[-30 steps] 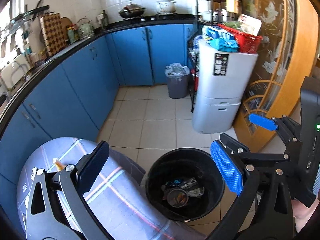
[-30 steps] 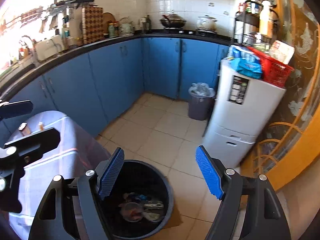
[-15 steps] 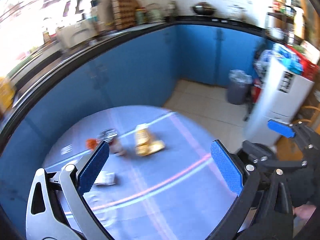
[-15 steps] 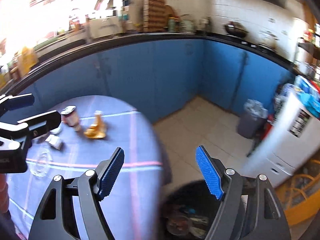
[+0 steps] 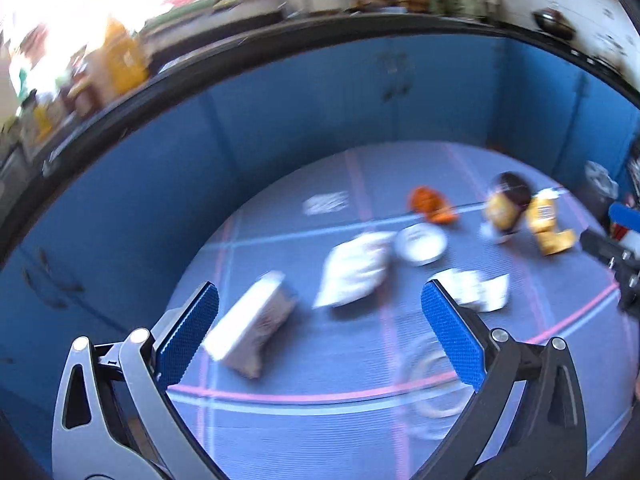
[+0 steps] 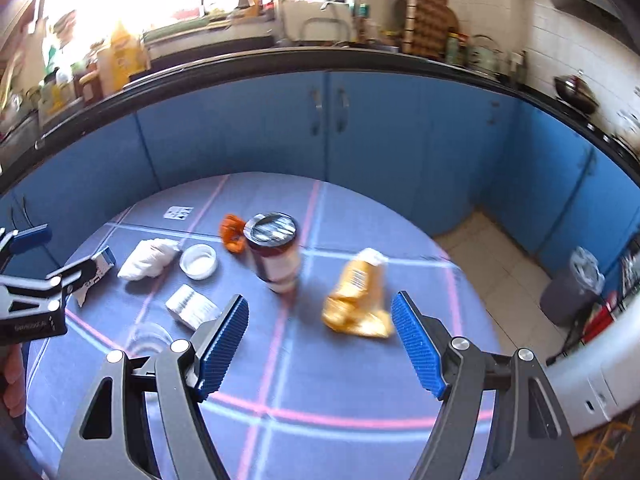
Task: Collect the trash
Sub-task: 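Grasp the white carton with the left tool while the right grasps the dark jar, then carry the carton and jar over the black bin and open both tools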
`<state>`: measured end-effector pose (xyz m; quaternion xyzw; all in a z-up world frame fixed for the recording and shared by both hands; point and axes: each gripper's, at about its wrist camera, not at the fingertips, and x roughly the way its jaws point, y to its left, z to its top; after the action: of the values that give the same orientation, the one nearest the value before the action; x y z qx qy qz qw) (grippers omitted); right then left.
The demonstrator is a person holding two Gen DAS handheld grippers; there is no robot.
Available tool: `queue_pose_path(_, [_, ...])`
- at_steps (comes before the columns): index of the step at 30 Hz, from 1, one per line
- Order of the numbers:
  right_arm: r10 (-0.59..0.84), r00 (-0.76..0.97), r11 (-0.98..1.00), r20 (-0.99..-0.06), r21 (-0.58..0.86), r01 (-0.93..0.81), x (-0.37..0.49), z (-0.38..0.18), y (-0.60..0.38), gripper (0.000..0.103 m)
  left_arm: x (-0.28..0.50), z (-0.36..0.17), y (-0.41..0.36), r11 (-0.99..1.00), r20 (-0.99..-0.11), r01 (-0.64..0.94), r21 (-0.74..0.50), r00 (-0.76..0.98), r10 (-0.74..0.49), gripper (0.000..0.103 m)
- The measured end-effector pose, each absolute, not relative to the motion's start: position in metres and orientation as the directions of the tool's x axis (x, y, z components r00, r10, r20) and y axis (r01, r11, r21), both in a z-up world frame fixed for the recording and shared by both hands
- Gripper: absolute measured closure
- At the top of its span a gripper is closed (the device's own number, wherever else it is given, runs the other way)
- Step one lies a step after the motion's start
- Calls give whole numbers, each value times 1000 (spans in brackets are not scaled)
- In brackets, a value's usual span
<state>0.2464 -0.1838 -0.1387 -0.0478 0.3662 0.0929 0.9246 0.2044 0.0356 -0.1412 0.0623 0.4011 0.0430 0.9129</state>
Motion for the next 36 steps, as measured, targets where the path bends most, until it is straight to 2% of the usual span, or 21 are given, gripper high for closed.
queue_pose_path(6, [144,689,975,-710,-18,-222,289,-154,-148,31,216,-178,82,989,-780,-68,129,609,144,3])
queue_pose_path(13, [144,669,976,-729,-5,-216,315,-165,-134,31,236,-204,92,993,-806,-47,110,580,117,4])
queue_pose_path(14, [145,668,976,-730,-5,-217,316,-165,-133,36,238,-206,93,993,-806,-53,109,580,119,5])
queue_pose_path(15, [148,664,975,-733,-5,-223,316,-166,-133,49,237,-208,95,993,-806,-55,104,580,116,10])
queue_pose_path(16, [142,662,975,-736,-11,-222,316,-167,-132,54,237,-210,98,995,-812,-54,87,574,103,23])
queue_pose_path(17, [143,660,974,-738,-14,-226,315,-167,-132,59,237,-211,98,996,-821,-53,70,563,88,28])
queue_pose_path(18, [148,659,973,-737,-11,-231,313,-167,-132,59,237,-210,101,998,-825,-52,26,563,51,43])
queue_pose_path(19, [158,655,971,-739,-5,-240,310,-167,-132,59,236,-209,103,999,-826,-51,1,563,30,64])
queue_pose_path(22, [146,658,971,-739,-20,-237,301,-164,-135,59,236,-206,100,997,-828,-72,16,558,54,75])
queue_pose_path(28, [153,664,975,-732,3,-221,278,-151,-160,59,222,-186,90,998,-811,-55,-43,585,-3,79])
queue_pose_path(36, [136,710,981,-691,-6,-194,241,-124,-196,59,207,-136,45,999,-758,19,-28,652,-33,79])
